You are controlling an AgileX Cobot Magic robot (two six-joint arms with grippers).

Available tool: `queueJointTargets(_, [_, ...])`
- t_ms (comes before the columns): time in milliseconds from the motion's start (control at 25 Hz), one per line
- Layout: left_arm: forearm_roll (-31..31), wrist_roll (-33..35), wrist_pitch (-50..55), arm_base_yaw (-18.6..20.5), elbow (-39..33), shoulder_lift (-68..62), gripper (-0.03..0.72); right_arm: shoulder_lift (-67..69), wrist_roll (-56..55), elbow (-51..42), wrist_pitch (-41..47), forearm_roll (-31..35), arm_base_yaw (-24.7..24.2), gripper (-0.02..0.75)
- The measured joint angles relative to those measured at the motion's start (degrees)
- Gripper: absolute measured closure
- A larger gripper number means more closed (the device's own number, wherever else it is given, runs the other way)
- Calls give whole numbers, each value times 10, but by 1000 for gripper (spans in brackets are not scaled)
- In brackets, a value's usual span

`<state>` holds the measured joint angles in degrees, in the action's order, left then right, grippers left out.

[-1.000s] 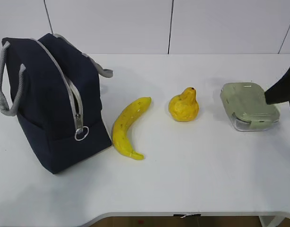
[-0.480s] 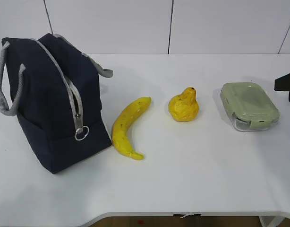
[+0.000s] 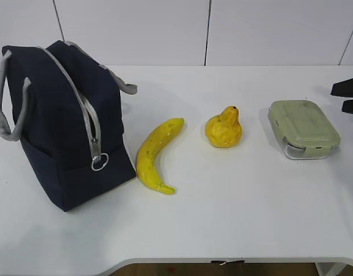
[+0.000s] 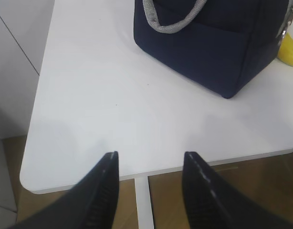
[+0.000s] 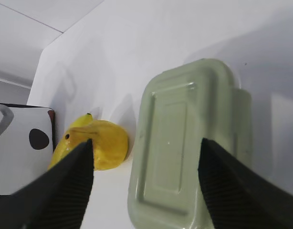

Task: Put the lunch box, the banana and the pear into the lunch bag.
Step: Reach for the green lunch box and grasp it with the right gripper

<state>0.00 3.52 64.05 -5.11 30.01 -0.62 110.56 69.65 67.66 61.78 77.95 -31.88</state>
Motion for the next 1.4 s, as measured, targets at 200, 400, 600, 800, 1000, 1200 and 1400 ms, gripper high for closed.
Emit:
queueJointTargets(200, [3,0,0,0,0,0,358,47,-23,54,5,0,0,191])
queueJointTargets(400, [0,0,-1,0,0,0,358,106,-36,93,34,-7,0,190])
queueJointTargets(600, [3,0,-1,0,0,0,358,147,-40,117,44,-12,0,190])
queueJointTargets(800, [3,0,-1,0,0,0,359,161,-40,119,48,-12,0,190])
queueJointTargets(1000, [3,0,-1,0,0,0,359,170,-39,120,48,-12,0,190])
queueJointTargets(1200, [3,0,-1,0,0,0,359,192,-37,122,48,6,0,190])
queueJointTargets(1400, [3,0,-1,0,0,0,361,195,-36,122,49,10,0,190])
